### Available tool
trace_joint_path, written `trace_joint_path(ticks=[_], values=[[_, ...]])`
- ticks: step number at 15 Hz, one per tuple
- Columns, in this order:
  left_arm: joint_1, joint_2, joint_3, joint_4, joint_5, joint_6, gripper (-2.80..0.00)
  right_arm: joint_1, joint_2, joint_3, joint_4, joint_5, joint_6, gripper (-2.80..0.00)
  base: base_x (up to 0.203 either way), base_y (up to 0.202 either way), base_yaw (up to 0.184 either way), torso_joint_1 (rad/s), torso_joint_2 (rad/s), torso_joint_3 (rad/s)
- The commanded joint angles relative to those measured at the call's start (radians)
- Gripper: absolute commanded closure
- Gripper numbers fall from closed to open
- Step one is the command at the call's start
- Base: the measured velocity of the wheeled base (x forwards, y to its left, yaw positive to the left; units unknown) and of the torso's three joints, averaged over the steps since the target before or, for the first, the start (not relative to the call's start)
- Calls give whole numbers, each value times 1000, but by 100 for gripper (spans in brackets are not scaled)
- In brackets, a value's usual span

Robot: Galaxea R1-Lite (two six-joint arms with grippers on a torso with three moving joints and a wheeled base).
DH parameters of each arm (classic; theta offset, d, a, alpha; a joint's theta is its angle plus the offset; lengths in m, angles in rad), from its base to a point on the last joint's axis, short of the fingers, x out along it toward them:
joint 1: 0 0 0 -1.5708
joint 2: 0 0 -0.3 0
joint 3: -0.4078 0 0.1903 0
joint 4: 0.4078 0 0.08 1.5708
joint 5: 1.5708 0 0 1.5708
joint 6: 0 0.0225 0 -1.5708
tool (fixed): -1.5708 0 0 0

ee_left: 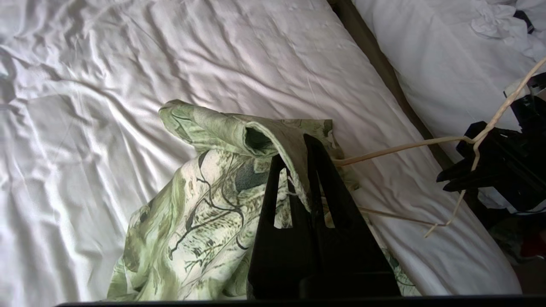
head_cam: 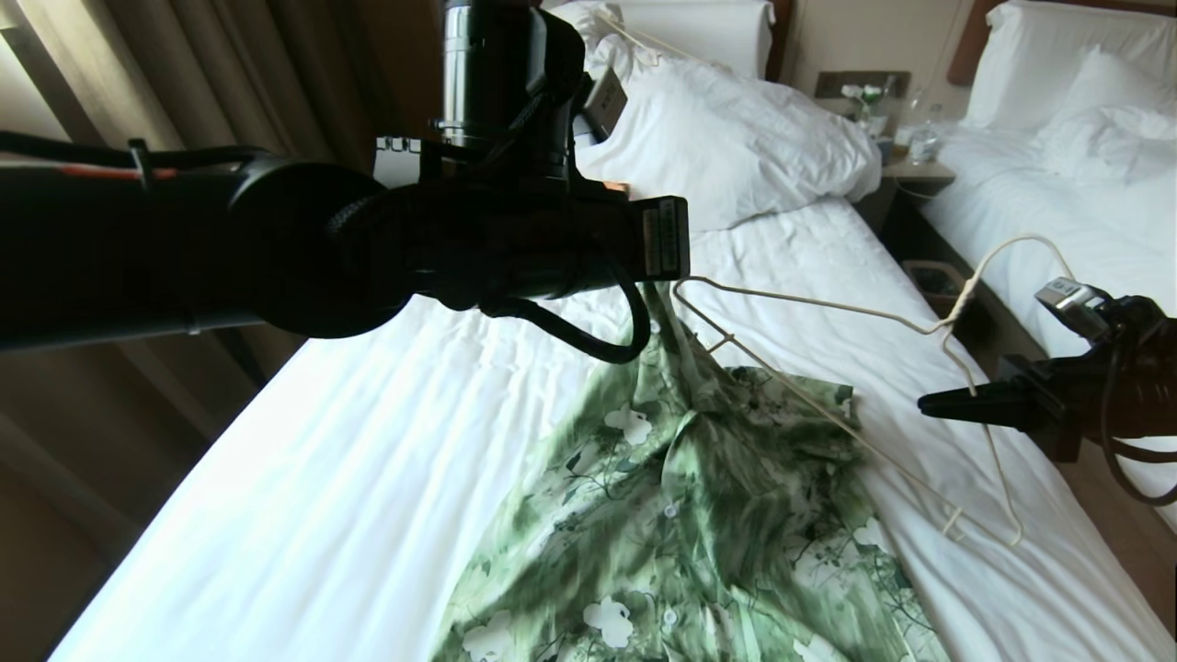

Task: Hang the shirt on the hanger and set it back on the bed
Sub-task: Hook one side of the shirt onto the hanger

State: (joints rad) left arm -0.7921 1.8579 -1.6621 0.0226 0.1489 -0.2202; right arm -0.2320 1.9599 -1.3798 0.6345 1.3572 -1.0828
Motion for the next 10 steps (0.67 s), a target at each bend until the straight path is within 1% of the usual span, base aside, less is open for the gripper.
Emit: trace_joint_path(ticks=[1, 3, 4, 6, 10], values=[[-5, 4, -10, -3, 5, 1, 0, -7, 10, 2, 4, 3, -6, 0, 0, 0, 0, 0, 0, 0], [-31, 26, -55, 1, 5, 5, 0, 4, 8, 1, 4, 2, -6, 0, 0, 0, 0, 0, 0, 0], [-49, 43, -71, 2, 6, 18, 0, 12, 10, 1, 5, 2, -6, 0, 0, 0, 0, 0, 0, 0], [-69, 82, -123, 4, 6, 66, 0, 30, 6, 1, 5, 0, -5, 0, 0, 0, 0, 0, 0, 0], [-128, 116, -236, 68, 22, 75, 0, 33, 2, -2, 5, -3, -5, 0, 0, 0, 0, 0, 0, 0]])
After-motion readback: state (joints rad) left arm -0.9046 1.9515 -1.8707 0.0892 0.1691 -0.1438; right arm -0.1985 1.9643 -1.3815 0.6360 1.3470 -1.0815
